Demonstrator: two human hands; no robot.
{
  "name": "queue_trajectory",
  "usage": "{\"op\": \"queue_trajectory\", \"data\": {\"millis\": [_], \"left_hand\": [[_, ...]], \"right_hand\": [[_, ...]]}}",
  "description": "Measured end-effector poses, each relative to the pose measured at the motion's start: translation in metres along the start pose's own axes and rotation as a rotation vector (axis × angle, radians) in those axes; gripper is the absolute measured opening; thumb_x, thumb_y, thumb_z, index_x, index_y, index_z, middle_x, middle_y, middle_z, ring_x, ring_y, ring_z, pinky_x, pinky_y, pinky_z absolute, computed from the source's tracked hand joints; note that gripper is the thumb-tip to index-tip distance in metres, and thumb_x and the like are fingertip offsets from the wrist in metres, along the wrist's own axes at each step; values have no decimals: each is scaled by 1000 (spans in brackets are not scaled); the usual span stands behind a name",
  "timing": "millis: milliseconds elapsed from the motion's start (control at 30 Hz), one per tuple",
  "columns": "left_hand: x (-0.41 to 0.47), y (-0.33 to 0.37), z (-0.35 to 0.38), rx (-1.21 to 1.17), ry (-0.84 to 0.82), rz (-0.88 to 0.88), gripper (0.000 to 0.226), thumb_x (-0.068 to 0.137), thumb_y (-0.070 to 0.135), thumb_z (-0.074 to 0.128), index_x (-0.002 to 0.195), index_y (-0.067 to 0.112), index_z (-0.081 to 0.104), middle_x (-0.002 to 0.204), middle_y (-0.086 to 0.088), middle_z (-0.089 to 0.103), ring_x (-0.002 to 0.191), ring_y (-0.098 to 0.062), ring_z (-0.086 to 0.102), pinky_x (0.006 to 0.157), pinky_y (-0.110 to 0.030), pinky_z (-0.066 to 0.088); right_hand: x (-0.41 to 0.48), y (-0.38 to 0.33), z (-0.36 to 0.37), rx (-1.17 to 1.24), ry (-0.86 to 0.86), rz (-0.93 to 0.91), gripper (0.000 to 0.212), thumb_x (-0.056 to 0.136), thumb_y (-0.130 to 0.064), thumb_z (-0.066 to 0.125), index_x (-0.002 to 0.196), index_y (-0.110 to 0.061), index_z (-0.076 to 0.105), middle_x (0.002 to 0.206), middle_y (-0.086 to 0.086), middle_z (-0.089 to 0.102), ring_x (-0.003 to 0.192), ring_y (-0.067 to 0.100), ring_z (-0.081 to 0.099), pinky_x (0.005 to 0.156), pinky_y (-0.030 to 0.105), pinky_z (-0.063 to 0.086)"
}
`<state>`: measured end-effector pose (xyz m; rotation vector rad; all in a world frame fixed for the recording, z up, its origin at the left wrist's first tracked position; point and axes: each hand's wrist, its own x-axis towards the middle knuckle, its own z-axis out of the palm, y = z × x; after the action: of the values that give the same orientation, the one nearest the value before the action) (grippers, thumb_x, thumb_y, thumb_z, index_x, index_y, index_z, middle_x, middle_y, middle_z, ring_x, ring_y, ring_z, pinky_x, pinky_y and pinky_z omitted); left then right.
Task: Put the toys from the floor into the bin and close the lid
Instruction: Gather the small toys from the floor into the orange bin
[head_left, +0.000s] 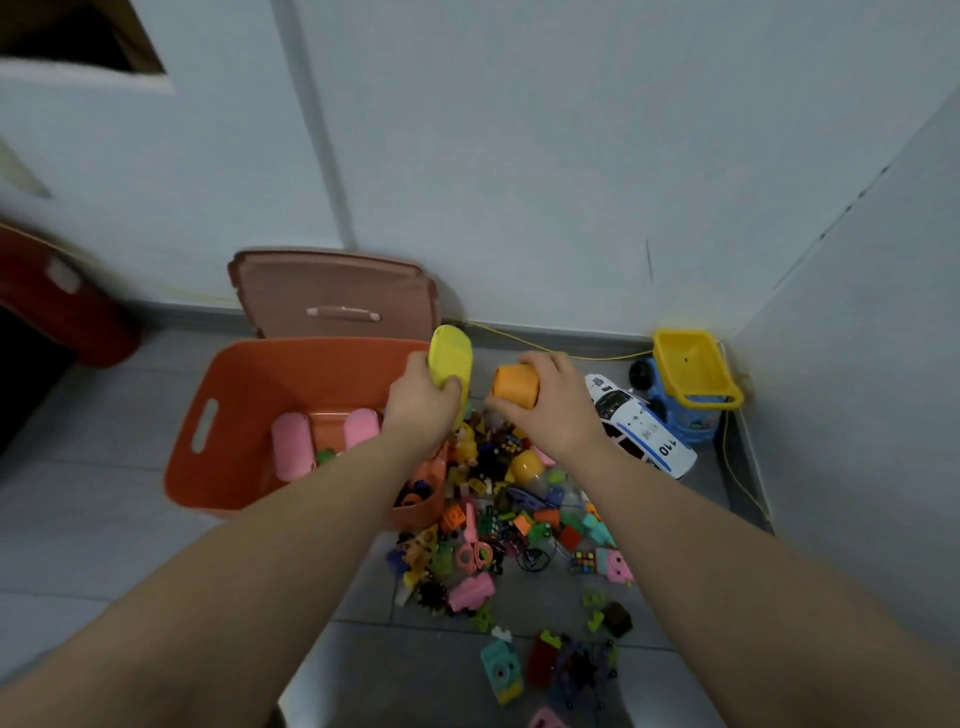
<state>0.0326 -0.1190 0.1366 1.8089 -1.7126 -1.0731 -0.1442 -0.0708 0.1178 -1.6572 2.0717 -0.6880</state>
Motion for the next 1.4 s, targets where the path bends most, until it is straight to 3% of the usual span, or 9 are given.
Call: {"op": "queue_trajectory", "data": {"millis": [300, 500, 600, 767, 1067, 1167, 1300, 1400], "left_hand": [[15, -67, -64, 128, 5, -204, 44, 93, 21, 54, 133, 6, 42, 120, -22, 61, 107, -40, 59, 78, -37, 44], [14, -81, -66, 186, 21, -268, 54, 100, 32, 47, 146, 10, 30, 126, -19, 59, 103, -34, 59, 74, -35, 44], [12, -82, -56, 167, -13, -247, 66, 92, 26, 57, 149, 10, 29, 135, -20, 53, 121, -37, 53, 96, -39, 45], [3, -65, -23, 183, -72, -144, 67, 87, 28, 58, 148, 16, 33, 138, -17, 48, 124, -37, 49, 104, -44, 43], [-27, -19, 70, 205, -145, 436, 52, 89, 18, 55, 140, 16, 45, 133, -10, 49, 123, -28, 48, 102, -40, 43], [-38, -23, 99, 213, -234, 434, 56, 88, 19, 54, 143, 19, 42, 139, -10, 46, 128, -28, 45, 104, -41, 42], [-39, -57, 131, 286, -314, 335, 59, 90, 23, 56, 146, 20, 37, 141, -10, 42, 130, -29, 42, 106, -44, 41], [-40, -91, 141, 391, -367, 309, 61, 90, 27, 57, 147, 19, 36, 138, -11, 42, 127, -31, 44, 104, -47, 42]], "right_hand": [[5, -71, 59, -125, -155, -295, 73, 80, -51, 76, 142, -26, 46, 138, 1, 40, 130, 27, 35, 105, 46, 42], [-3, -82, 80, -190, -160, -334, 58, 91, -29, 66, 144, -23, 44, 149, 7, 35, 139, 28, 29, 107, 45, 41], [-9, -70, 81, -179, -124, -284, 55, 91, -33, 64, 142, -26, 46, 148, 5, 37, 137, 28, 32, 108, 50, 41], [-18, -33, 72, -178, -99, -211, 51, 91, -36, 64, 138, -25, 48, 144, 7, 38, 135, 30, 35, 107, 52, 41], [-49, 58, 49, -272, -151, -16, 62, 88, -43, 64, 143, -26, 42, 151, 9, 32, 137, 32, 29, 100, 54, 46], [-63, 85, 47, -283, -185, 24, 68, 85, -48, 63, 144, -25, 39, 151, 10, 30, 137, 33, 28, 101, 56, 44], [-88, 117, 56, -399, -331, -1, 82, 83, -67, 60, 148, -30, 28, 155, 7, 22, 142, 33, 22, 104, 58, 40], [-109, 134, 70, -454, -481, -61, 92, 79, -77, 57, 152, -35, 20, 161, 5, 10, 148, 32, 9, 111, 65, 28]]}}
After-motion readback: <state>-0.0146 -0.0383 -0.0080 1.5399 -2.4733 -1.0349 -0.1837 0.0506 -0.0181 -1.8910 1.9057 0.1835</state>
